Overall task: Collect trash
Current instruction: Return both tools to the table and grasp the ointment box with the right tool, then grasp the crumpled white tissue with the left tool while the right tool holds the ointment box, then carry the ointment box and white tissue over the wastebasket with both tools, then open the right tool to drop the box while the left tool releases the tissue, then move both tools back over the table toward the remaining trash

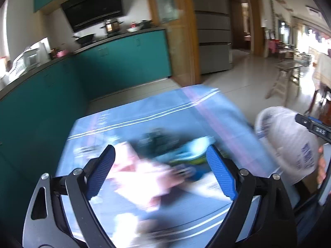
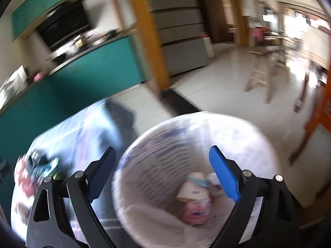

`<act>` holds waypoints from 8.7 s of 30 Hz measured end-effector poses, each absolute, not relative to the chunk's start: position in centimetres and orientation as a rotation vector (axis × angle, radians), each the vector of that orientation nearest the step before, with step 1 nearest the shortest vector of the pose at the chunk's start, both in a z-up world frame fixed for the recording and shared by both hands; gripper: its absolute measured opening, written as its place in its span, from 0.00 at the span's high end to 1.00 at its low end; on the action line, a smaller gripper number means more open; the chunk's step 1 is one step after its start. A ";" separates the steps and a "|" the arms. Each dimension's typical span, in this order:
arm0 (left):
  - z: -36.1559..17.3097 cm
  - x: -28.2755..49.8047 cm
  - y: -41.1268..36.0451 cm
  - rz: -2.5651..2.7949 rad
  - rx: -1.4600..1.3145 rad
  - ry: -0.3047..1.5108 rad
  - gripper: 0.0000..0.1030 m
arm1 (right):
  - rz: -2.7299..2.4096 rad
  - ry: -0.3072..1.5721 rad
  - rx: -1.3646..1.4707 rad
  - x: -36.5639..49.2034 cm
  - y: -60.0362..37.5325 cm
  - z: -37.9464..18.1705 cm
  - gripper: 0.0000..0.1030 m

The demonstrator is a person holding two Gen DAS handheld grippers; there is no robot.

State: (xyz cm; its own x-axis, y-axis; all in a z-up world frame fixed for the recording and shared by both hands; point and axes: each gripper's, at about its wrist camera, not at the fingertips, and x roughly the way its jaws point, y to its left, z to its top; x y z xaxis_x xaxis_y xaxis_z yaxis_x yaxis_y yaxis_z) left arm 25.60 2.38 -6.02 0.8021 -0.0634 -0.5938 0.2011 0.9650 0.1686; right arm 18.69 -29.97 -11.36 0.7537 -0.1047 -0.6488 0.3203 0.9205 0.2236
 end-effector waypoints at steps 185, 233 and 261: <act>-8.4 22.7 4.2 -0.248 0.065 0.666 0.66 | 0.160 0.652 0.168 20.5 -22.0 -9.3 0.57; -8.5 22.8 -8.1 -0.485 0.165 0.671 0.67 | -0.369 0.870 0.347 20.2 -35.0 -14.3 0.36; -11.7 25.5 -25.0 -0.691 0.255 0.721 0.28 | -0.523 0.347 0.551 13.0 -37.7 -8.5 0.04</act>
State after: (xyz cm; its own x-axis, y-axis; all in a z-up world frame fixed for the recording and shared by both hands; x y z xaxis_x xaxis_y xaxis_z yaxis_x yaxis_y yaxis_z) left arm 25.49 -24.99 -11.73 0.5440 -0.4912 -0.6803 0.6594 0.7516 -0.0155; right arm 13.03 -37.68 -8.52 0.8143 -0.3743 -0.4436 0.5544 0.7279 0.4034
